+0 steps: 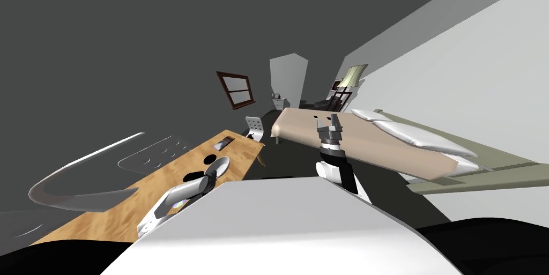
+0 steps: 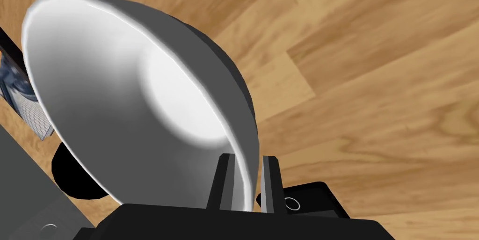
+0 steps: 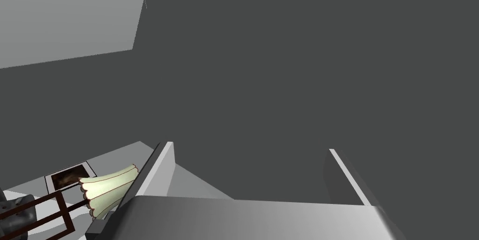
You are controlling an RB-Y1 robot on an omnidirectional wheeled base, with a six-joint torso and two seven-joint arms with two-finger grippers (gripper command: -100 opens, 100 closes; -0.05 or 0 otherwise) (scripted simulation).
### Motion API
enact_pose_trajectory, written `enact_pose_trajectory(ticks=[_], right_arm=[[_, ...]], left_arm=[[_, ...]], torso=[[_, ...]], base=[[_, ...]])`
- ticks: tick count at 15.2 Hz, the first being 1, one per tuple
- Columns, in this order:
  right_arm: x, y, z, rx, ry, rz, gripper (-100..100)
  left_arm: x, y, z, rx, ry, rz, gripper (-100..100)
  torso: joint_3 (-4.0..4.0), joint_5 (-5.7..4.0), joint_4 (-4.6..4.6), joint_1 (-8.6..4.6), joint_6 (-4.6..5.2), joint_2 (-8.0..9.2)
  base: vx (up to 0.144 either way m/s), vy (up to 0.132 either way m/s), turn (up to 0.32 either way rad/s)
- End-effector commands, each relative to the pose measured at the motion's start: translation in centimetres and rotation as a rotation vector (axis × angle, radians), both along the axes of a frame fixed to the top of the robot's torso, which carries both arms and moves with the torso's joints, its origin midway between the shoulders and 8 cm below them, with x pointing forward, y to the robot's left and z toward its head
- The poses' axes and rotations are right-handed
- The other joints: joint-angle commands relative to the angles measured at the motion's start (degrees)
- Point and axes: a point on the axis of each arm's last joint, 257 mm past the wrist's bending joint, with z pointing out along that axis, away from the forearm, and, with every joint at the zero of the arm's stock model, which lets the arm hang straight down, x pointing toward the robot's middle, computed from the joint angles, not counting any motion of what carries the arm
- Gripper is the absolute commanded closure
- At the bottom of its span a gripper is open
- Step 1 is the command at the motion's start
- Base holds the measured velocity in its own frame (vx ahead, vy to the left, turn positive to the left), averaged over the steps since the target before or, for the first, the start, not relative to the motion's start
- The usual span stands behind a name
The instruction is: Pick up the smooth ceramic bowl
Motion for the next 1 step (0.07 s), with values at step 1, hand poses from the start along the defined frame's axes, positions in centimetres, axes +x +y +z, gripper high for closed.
enact_pose_trajectory(ticks=[1], right_arm=[[0.0,0.0,0.0,0.0,0.0,0.0,0]], left_arm=[[0.0,0.0,0.0,0.0,0.0,0.0,100]], torso=[[0.0,0.0,0.0,0.0,0.0,0.0]], base=[[0.008,-0.013,0.02]])
